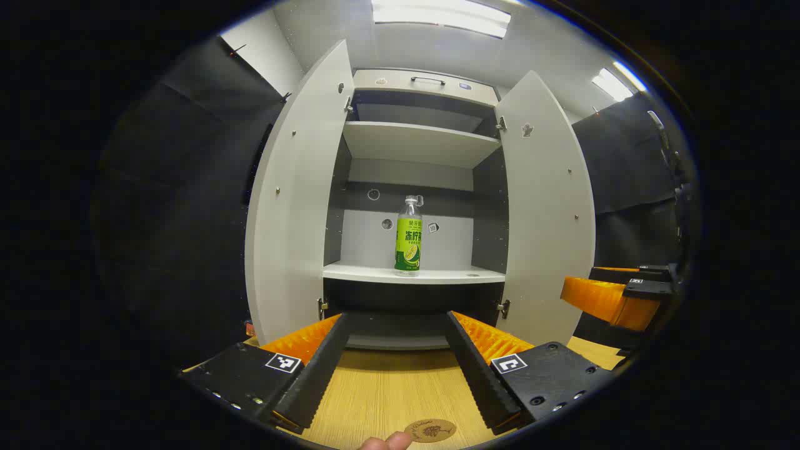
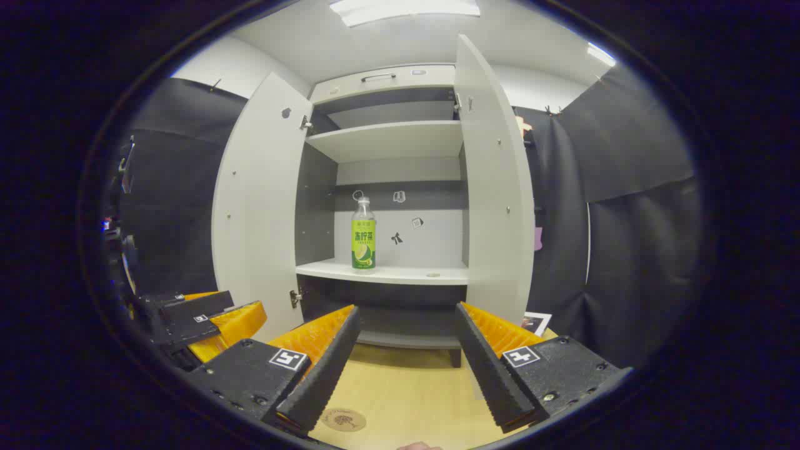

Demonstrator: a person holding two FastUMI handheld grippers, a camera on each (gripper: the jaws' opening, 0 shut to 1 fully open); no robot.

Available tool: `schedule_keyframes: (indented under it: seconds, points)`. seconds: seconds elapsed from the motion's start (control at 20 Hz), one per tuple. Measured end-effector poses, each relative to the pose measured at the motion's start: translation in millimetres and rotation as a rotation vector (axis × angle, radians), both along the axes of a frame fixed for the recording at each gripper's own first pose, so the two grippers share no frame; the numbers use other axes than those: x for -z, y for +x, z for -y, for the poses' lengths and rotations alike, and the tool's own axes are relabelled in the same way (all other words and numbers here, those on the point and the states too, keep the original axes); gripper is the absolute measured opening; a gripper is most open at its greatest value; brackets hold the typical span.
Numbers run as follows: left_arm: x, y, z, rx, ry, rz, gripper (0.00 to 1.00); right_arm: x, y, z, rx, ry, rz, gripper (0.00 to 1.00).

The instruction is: Grasp the bottle in the cabinet with the left hand and place it on the coaster, then close the right door with the right hand and the left door with the left hand.

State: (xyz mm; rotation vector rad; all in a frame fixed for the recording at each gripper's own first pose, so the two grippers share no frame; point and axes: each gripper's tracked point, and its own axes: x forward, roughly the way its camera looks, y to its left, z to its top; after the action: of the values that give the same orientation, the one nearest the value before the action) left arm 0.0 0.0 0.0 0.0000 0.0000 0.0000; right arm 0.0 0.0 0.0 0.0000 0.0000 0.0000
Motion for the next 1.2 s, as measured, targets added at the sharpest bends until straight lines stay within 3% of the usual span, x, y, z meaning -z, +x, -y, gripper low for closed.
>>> schedule_keyframes:
  seconds: [0.05, 0.1, 0.7, 0.75, 0.8, 1.05, 1.1, 1.2]
  points:
    - [0, 0, -2, -0.005, 0.003, -0.002, 0.95, 0, -1, 0, 0.003, 0.002, 0.004, 0.94]
    - [1, 0, -3, -0.009, 0.008, -0.005, 0.95, -1, -1, 2, 0.007, 0.007, 0.008, 0.99]
    - [-4, -4, 2, 0.005, 0.004, 0.005, 0.95, 5, -10, 6, 0.018, -0.002, -0.009, 0.99]
    - [-4, -4, 3, 0.010, -0.004, 0.000, 0.94, 5, -11, 7, 0.020, 0.002, -0.010, 0.94]
    - [-6, -5, 3, 0.014, -0.011, -0.002, 0.94, 5, -11, 7, 0.022, 0.007, -0.010, 0.99]
    - [-13, 2, -2, 0.016, 0.012, 0.008, 0.94, 6, -15, 7, 0.025, 0.014, -0.017, 0.99]
    - [-13, 5, -1, 0.022, 0.013, 0.003, 0.99, 6, -16, 7, 0.027, 0.011, -0.015, 0.99]
    - [-14, 15, -1, 0.029, 0.019, -0.001, 0.94, 4, -17, 8, 0.036, 0.006, -0.011, 0.99]
